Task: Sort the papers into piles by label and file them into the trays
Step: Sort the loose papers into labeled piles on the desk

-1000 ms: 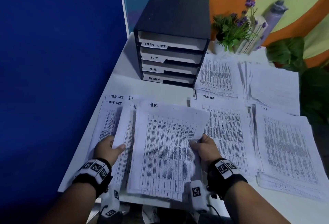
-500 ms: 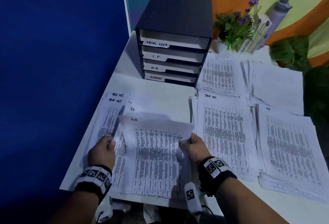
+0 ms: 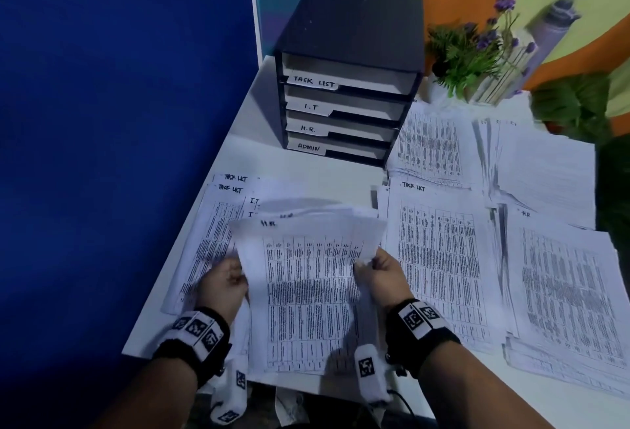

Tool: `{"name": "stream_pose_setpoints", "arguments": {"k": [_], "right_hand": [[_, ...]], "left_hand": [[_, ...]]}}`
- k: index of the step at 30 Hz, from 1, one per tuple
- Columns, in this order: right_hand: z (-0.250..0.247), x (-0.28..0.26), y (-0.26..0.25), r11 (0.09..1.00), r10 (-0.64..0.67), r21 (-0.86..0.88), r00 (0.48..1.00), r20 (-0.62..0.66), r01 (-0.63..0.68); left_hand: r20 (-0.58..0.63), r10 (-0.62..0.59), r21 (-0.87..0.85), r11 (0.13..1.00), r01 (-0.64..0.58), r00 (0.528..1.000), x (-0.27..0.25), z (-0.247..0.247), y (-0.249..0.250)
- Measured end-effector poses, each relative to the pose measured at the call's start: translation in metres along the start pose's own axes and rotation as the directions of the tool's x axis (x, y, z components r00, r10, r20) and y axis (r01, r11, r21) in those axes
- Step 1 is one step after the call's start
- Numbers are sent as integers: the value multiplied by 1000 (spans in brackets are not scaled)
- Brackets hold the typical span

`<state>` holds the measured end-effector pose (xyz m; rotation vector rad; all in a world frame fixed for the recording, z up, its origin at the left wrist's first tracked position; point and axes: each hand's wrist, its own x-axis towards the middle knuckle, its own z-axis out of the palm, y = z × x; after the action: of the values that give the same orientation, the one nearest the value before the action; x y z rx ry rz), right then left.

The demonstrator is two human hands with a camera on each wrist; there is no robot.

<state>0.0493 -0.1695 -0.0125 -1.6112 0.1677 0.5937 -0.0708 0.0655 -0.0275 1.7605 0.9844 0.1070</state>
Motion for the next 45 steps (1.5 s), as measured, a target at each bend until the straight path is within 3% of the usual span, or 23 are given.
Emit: {"name": "stream_pose_setpoints", "arguments": {"k": [3,5,8,11,14,19,25,31,35,40,45], "right_hand": [[-4,1,-5,994,-59,-99,988,-145,44],[-9,3,-4,974,-87,-221,977,-197,42],[-14,3,1,896,-133,-443,962,-238,14],[-15,1,7,781,-150,-624,963,-225,-25],[-16,-1,11,788,-106,-614,973,-205,-44],[-19,6,23,877,-20,-474,981,-195,-76],[-20,4,20,900,-40,-431,972,-230,-65],[-19,1,7,869,-172,-495,950,-261,21],[-33,10,-3,881,-170,-474,938,-303,7],[-53,19,-4,929,-122,-370,949,-290,6],[-79,22,-16,933,-172,-356,931,-322,49]], "left_hand": [[5,94,398,913,-88,996,7,7,-4],[9,59,561,826,-54,998,8,8,-4],[-1,-6,671,741,5,1000,6,13,-3],[6,-71,698,714,47,997,12,17,-3],[-5,-135,702,705,100,991,15,16,0],[-32,-145,643,755,131,989,14,18,2],[-18,-153,707,697,121,988,13,16,7],[7,-96,562,824,75,995,9,20,5],[-38,-42,386,921,54,998,5,18,1],[55,-31,366,931,8,998,7,13,8],[-59,14,292,957,4,998,11,12,30]]}}
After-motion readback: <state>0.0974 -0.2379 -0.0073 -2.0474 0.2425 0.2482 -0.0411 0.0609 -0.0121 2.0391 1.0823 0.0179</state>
